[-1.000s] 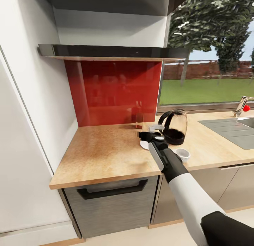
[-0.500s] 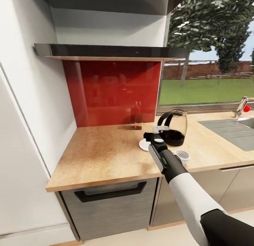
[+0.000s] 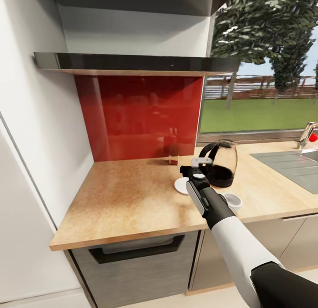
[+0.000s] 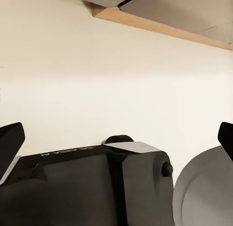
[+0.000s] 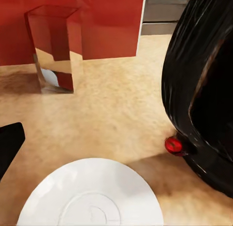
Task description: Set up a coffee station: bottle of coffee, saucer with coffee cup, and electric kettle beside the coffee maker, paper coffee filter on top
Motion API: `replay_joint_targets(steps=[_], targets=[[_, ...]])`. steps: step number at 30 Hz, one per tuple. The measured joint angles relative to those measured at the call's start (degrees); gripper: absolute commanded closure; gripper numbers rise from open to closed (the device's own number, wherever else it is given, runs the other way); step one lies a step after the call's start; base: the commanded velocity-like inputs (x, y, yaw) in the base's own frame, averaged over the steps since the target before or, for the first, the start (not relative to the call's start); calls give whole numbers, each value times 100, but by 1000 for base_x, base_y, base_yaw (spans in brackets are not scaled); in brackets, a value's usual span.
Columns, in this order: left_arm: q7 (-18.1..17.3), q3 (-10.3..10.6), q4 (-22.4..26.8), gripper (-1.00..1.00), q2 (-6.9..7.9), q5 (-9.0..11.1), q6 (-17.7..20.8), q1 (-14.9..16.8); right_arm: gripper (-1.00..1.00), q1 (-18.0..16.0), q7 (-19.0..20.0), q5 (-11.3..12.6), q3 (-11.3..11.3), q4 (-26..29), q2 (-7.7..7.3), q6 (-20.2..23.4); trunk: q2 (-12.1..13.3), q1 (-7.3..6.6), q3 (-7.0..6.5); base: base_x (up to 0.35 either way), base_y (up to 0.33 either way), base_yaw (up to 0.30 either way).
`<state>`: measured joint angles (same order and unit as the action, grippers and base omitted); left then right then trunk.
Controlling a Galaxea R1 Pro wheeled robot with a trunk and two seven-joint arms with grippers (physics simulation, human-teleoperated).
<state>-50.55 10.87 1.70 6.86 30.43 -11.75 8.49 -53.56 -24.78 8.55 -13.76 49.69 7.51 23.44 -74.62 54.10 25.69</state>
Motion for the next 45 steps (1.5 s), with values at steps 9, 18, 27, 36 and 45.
replay_joint_targets(steps=[9, 18, 27, 36, 45], targets=[[0, -1, 0, -100, 6, 0, 0, 0, -100, 0, 0, 0, 0, 0, 0, 1, 0, 1, 0, 26, 6, 0], [0, -1, 0, -100, 6, 0, 0, 0, -100, -66, -6, -5, 0, 7, 0, -3, 0, 1, 0, 2, 0, 0], [0, -2, 0, -100, 7, 0, 0, 0, -100, -155, -17, -9, 0, 1, 0, -4, 0, 1, 0, 33, -22, 0], [0, -7, 0, -100, 7, 0, 0, 0, -100, -158, -18, -9, 0, -8, 0, -4, 0, 1, 0, 38, -62, 0], [0, -18, 0, -100, 7, 0, 0, 0, -100, -158, -18, -9, 7, -16, -6, -4, 0, 1, 0, 18, -7, 0]])
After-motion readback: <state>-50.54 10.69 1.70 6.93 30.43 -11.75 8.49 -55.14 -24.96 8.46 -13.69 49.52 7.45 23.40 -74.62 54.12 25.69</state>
